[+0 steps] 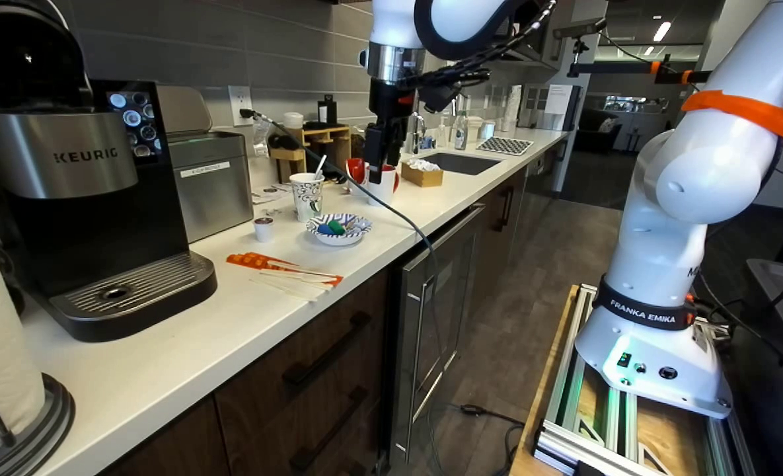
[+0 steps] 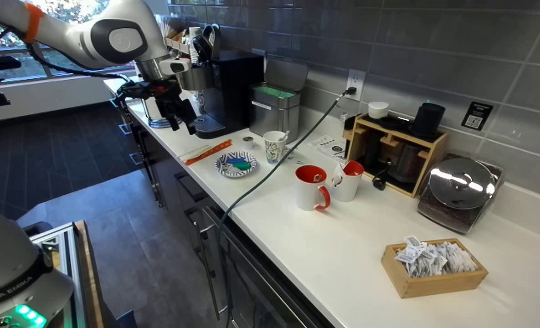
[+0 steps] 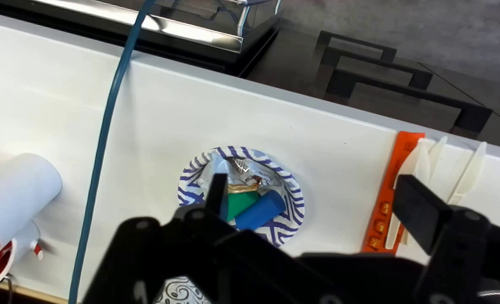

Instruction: Take the packet out of the bowl

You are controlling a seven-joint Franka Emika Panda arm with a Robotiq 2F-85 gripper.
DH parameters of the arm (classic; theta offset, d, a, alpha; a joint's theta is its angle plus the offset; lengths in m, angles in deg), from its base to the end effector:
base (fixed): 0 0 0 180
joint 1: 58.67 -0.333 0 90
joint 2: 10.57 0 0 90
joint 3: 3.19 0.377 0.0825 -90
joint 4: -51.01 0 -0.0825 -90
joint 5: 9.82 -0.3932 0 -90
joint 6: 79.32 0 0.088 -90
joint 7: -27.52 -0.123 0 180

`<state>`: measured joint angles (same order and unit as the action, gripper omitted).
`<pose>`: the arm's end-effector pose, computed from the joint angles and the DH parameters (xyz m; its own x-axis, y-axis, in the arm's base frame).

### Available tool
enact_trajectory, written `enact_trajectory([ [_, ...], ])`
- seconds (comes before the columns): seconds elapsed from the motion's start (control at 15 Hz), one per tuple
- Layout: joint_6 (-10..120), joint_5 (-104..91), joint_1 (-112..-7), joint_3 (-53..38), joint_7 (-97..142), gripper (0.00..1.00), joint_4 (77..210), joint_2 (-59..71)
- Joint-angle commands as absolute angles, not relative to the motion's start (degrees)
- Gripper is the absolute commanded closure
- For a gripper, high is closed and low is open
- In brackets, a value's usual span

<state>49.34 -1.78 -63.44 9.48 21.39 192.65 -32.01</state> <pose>0.4075 0.1273 0.4757 0.9500 0.2756 0.1467 0.2474 -0.9512 0.1847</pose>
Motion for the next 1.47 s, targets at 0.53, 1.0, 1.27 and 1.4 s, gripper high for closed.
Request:
enact_trajectory([
  [0.53, 59.6, 0.5, -62.2, 4.4, 24.5, 0.0, 187.0, -16.8],
  [1.0, 62.6, 3.0, -61.6, 1.2, 25.0, 0.0, 180.2, -5.6],
  [1.27, 62.0, 2.4, -61.6, -0.5, 26.2, 0.0, 177.9, -2.4],
  [1.4, 61.9, 1.8, -61.8, -0.9, 26.6, 0.07, 177.4, -1.4],
])
